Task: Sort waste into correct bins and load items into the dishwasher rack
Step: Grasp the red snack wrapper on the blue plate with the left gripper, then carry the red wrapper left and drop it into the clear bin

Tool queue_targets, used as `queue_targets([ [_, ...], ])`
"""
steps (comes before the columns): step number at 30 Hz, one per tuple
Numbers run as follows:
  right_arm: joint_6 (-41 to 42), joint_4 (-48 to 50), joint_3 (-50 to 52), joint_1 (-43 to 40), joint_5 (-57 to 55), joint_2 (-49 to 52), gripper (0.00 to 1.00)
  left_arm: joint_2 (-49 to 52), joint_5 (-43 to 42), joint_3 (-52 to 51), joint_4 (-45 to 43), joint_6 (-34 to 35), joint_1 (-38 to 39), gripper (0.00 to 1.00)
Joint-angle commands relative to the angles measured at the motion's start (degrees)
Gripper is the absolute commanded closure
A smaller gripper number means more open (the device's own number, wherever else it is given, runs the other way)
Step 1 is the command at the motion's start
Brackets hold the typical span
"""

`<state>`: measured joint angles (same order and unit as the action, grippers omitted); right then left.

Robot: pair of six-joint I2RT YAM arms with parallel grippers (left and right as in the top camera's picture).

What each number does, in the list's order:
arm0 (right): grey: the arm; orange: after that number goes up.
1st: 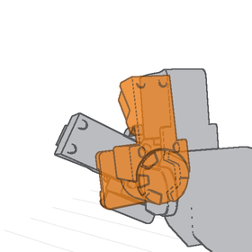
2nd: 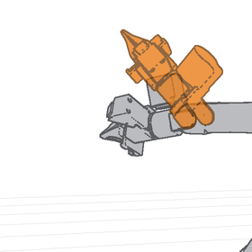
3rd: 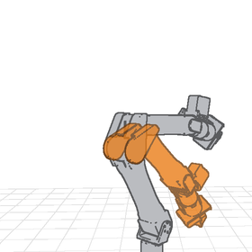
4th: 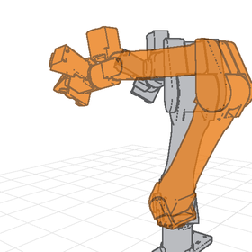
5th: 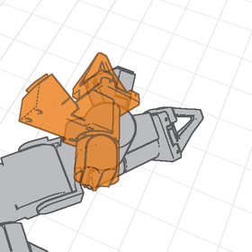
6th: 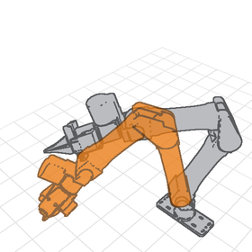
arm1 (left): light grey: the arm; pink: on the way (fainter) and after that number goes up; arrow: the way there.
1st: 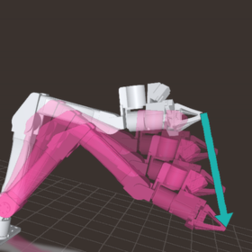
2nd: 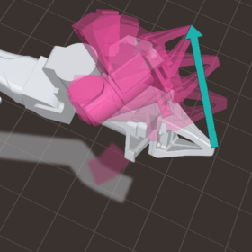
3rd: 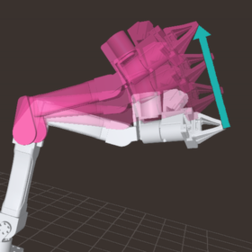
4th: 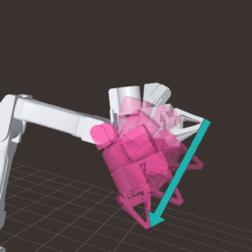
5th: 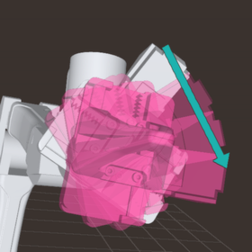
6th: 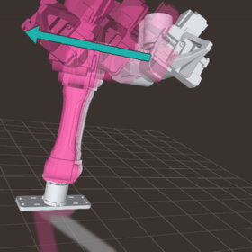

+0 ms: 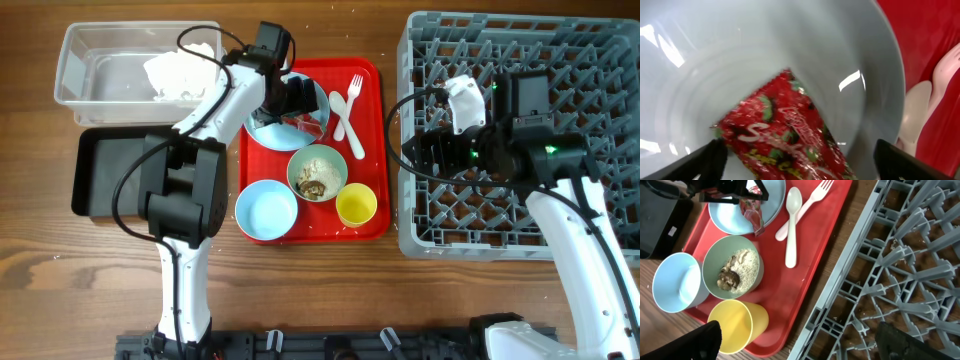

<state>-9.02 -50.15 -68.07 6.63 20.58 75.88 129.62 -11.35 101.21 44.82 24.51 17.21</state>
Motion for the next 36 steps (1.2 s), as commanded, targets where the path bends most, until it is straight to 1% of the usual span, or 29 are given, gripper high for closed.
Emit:
queue_targets([
  [1,0.7,0.2,-0.8,-0.1,1.0,0.5,0.0,0.6,2.0,-2.0,-0.9,0.4,-0.1,0.21],
  [2,0.6,0.2,-0.8,-0.1,1.0,0.5,0.0,0.6,2.3,-2.0,-1.0,0.3,-0.1,0.3],
  [3,0.6,0.1,-0.8,-0.1,1.0,0.5,0.0,0.6,3.1,-2.0,-1.2,0.0,-0.1,0.34],
  [5,1.7,0.2,-0.8,-0.1,1.0,0.5,0.0,0.6,8.1,-2.0,-1.3,-0.3,-0.1,0.46],
  [6,1.7,0.2,-0.8,-0.1,0.9,0.5,0.0,0.6,10.8,-2.0,-1.3,-0.3,-0.1,0.56],
  [7,1.7,0.2,-0.8,-0.1,1.0,0.5,0.0,0.6,12.3,-2.0,-1.5,-0.3,-0.1,0.61],
  [8,1.7,0.2,-0.8,-0.1,1.0,0.5,0.0,0.6,13.5,-2.0,-1.7,-0.3,-0.1,0.69],
  [10,1.7,0.2,-0.8,-0.1,1.0,0.5,0.0,0.6,14.5,-2.0,-2.2,-0.3,-0.1,0.8],
  [12,1.7,0.1,-0.8,-0.1,1.0,0.5,0.0,0.6,14.4,-2.0,-2.8,-0.3,-0.1,0.96],
  [14,1.7,0.1,-0.8,-0.1,1.0,0.5,0.0,0.5,14.4,-1.9,-3.6,-0.3,-0.1,0.96],
  [16,1.7,0.1,-0.8,-0.1,1.0,0.5,0.0,-0.3,14.0,-0.7,-2.9,-2.8,-0.5,0.96],
  [18,1.7,0.1,-0.8,-0.1,0.9,0.5,0.0,-3.2,13.8,1.0,-1.7,-3.3,-1.1,0.96],
  [19,1.6,0.1,-0.8,-0.1,0.9,0.5,0.0,-4.8,13.8,1.4,-1.7,-3.3,-1.3,0.96],
  [20,1.7,0.1,-0.8,-0.1,0.9,0.5,0.0,-7.0,13.8,1.5,-1.7,-3.3,-1.4,0.75],
  [21,1.6,0.1,-0.8,-0.1,0.9,0.5,0.0,-8.7,13.4,1.5,-1.2,-3.0,-1.2,0.39],
  [22,1.7,0.1,-0.8,-0.1,1.0,0.5,0.0,-9.2,12.3,1.5,-0.4,-3.0,-0.8,0.32],
  [23,1.7,0.2,-0.8,-0.1,1.0,0.5,0.0,-9.1,11.6,1.4,1.4,-0.8,-0.3,0.31],
  [24,1.7,0.2,-0.8,-0.1,1.0,0.5,0.0,-7.9,11.6,1.4,3.2,0.7,0.3,0.28],
  [25,1.7,0.2,-0.8,-0.1,1.0,0.5,0.0,-6.0,11.6,1.4,4.8,1.4,0.9,0.22],
  [27,1.7,0.1,-0.8,-0.1,1.0,0.5,0.0,-2.7,10.7,1.2,5.6,1.5,1.7,0.13],
  [29,1.7,0.2,-0.8,-0.1,1.0,0.5,0.0,0.8,10.8,1.1,5.6,1.5,3.0,0.11],
  [34,1.7,0.1,-0.8,-0.1,1.0,0.5,0.01,2.6,10.8,1.1,4.9,1.4,4.5,0.1],
  [35,1.7,0.1,-0.8,-0.1,1.0,0.5,0.0,2.8,10.8,1.1,4.7,1.4,4.5,0.13],
  [36,1.7,0.1,-0.8,-0.1,1.0,0.5,0.0,3.0,10.8,1.1,4.7,1.4,4.5,0.2],
])
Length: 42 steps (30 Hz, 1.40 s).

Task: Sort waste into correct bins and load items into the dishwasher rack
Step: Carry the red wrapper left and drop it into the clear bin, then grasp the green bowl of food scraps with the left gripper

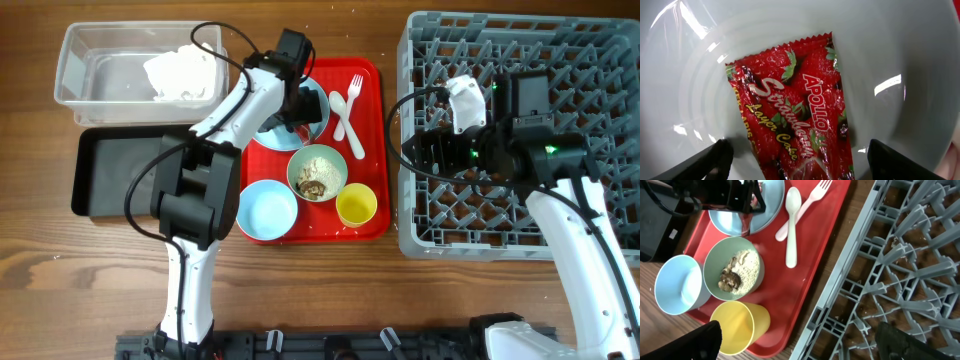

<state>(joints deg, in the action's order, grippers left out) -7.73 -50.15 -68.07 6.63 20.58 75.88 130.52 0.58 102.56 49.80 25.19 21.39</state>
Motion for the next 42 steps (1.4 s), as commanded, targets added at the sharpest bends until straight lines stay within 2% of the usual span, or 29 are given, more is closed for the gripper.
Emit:
queue_targets([
  [1,0.4,0.1,-0.8,-0.1,1.0,0.5,0.0,2.7,-1.1,-0.2,0.0,0.5,0.4,0.32],
  [2,0.4,0.1,-0.8,-0.1,1.0,0.5,0.0,3.3,-1.1,-0.2,0.3,0.5,0.4,0.58],
  [3,0.4,0.1,-0.8,-0.1,1.0,0.5,0.0,3.7,-0.9,-0.2,0.7,0.5,0.3,0.87],
  [4,0.4,0.1,-0.8,-0.1,1.0,0.5,0.0,3.8,-0.7,-0.2,0.8,-1.2,0.2,0.96],
  [6,0.4,0.0,-0.8,-0.1,1.0,0.5,0.0,2.7,-0.4,1.0,0.5,-5.8,-0.8,0.96],
  [10,0.4,0.4,-0.8,-0.1,1.0,0.5,0.0,-3.1,-0.3,12.2,10.0,-6.0,-7.2,0.96],
  [12,0.3,0.4,-0.8,-0.1,1.0,0.5,0.0,-7.3,-0.3,18.7,13.7,-7.0,-12.9,0.96],
  [15,0.4,0.8,-0.8,-0.1,1.0,0.5,0.0,-10.2,-0.3,19.8,11.6,-6.9,-20.9,0.96],
  [18,0.4,1.5,-0.8,-0.1,1.0,0.6,0.0,-6.3,-0.3,18.7,7.7,-6.8,-27.0,0.96],
  [19,0.4,1.7,-0.8,-0.1,1.0,0.6,0.0,-4.5,-0.3,18.5,6.6,-6.8,-28.2,0.89],
  [22,0.4,1.7,-0.8,-0.1,1.0,0.6,0.0,-0.7,-0.3,18.5,4.5,-6.8,-29.1,0.19],
  [23,0.4,1.7,-0.8,-0.1,1.0,0.6,0.0,-0.8,-0.5,18.5,3.6,-7.9,-29.0,0.0],
  [26,0.5,1.7,-0.8,-0.1,1.0,0.6,0.0,-3.0,-6.6,18.6,3.4,-15.5,-29.0,0.0],
  [28,4.4,1.8,-0.8,-0.1,1.0,0.6,0.0,-6.7,-12.5,18.6,5.3,-16.3,-28.9,0.0],
  [31,6.7,2.3,-0.8,-0.1,0.9,0.6,0.0,-12.4,-18.9,18.6,13.2,-16.2,-26.8,0.04],
  [32,6.6,2.8,-0.8,-0.1,0.9,0.6,0.0,-13.3,-19.6,18.6,18.3,-16.1,-24.5,0.06],
  [35,6.7,3.8,-0.8,-0.1,0.9,0.6,0.0,-13.0,-19.6,16.3,25.6,-15.8,-16.9,0.12],
  [38,6.7,4.0,-0.8,-0.1,1.0,0.6,0.0,-13.0,-16.7,10.0,23.0,-12.7,-8.1,0.12],
  [42,6.9,3.8,-0.8,-0.1,1.0,0.6,0.0,-13.0,-15.0,-0.7,13.1,-6.5,1.7,0.15],
])
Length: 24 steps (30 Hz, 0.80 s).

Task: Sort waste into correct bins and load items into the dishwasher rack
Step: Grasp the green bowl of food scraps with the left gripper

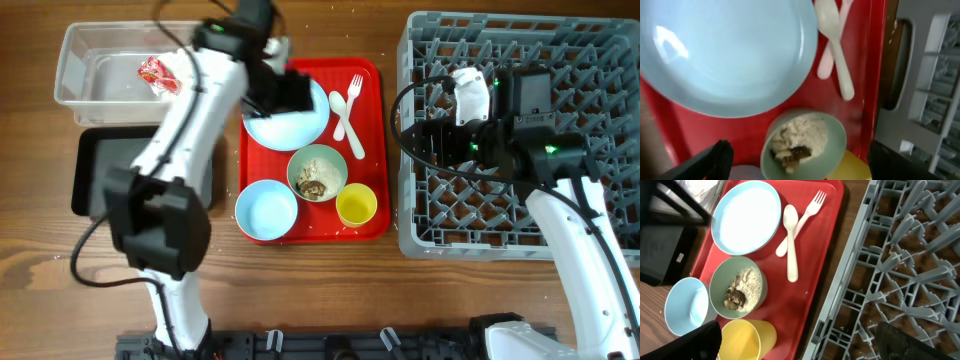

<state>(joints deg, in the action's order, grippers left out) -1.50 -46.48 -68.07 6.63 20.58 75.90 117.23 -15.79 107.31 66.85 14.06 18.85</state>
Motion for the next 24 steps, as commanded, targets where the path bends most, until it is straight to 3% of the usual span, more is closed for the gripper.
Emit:
queue_targets([
  [1,0.7,0.1,-0.8,-0.1,0.9,0.6,0.0,0.3,1.6,-7.5,-6.5,4.9,6.3,0.18],
  [5,0.6,0.3,-0.8,-0.1,0.9,0.6,0.0,0.5,9.7,-9.6,-10.7,5.9,13.9,0.2],
  [9,0.6,0.2,-0.8,-0.1,0.9,0.6,0.0,3.3,11.7,-10.0,-11.0,8.4,17.1,0.24],
  [13,3.9,1.4,-0.8,-0.2,-4.1,0.6,0.22,6.0,11.6,-10.3,-11.0,10.5,17.3,0.32],
  [15,6.5,3.9,-1.0,-2.0,-5.5,0.5,0.33,6.4,11.6,-11.6,-12.5,10.9,17.8,0.4],
  [18,8.1,5.9,-1.0,-5.8,-5.0,-0.1,0.37,6.4,11.6,-12.7,-13.6,10.9,18.1,0.47],
  [21,8.1,5.7,-1.0,-8.6,-3.7,-0.4,0.39,6.4,11.6,-12.7,-13.8,10.9,18.1,0.74],
  [24,8.1,5.7,-1.0,-8.9,-3.8,-0.4,0.39,7.2,11.6,-12.7,-14.0,10.9,18.1,0.88],
])
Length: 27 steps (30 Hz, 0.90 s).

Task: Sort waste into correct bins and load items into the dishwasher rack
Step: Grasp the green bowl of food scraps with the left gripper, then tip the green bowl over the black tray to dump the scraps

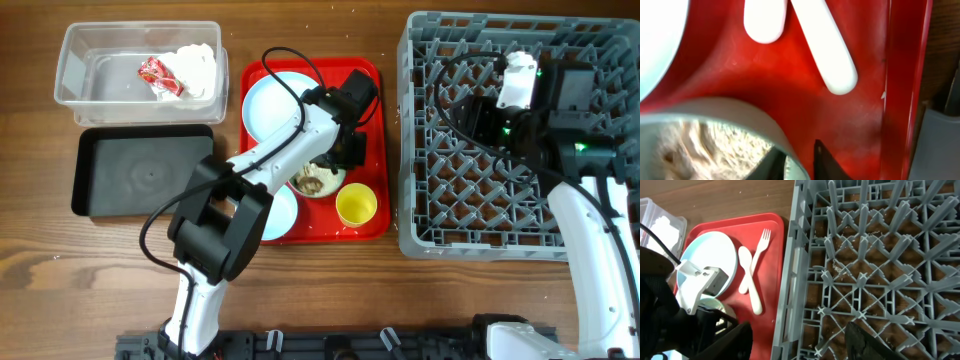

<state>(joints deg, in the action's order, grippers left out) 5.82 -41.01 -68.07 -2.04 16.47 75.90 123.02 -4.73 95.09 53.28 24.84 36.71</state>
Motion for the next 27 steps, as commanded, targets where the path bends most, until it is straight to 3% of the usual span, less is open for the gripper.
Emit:
queue_targets([
  [1,0.8,0.2,-1.0,-0.2,0.3,-0.4,0.39,1.9,0.6,-0.5,-0.4,0.1,0.2,0.9],
  [5,0.8,0.2,-1.0,-0.2,0.3,-0.4,0.39,2.6,0.5,-0.5,-0.6,0.3,0.2,0.96],
  [9,0.6,0.2,-1.0,-0.2,0.3,-0.4,0.39,1.4,0.3,0.8,1.1,0.0,0.2,0.96],
  [18,0.3,0.3,-1.0,-0.2,0.3,-0.4,0.39,-13.8,0.3,5.6,7.7,-2.1,-2.8,0.96],
  [22,0.3,0.3,-1.0,-0.2,0.3,-0.4,0.39,-20.3,-4.0,5.6,10.8,-2.9,-11.6,0.96],
  [27,0.3,0.0,-1.0,-0.2,0.3,-0.3,0.38,-23.1,-15.4,4.6,17.2,-11.9,-32.0,0.96],
])
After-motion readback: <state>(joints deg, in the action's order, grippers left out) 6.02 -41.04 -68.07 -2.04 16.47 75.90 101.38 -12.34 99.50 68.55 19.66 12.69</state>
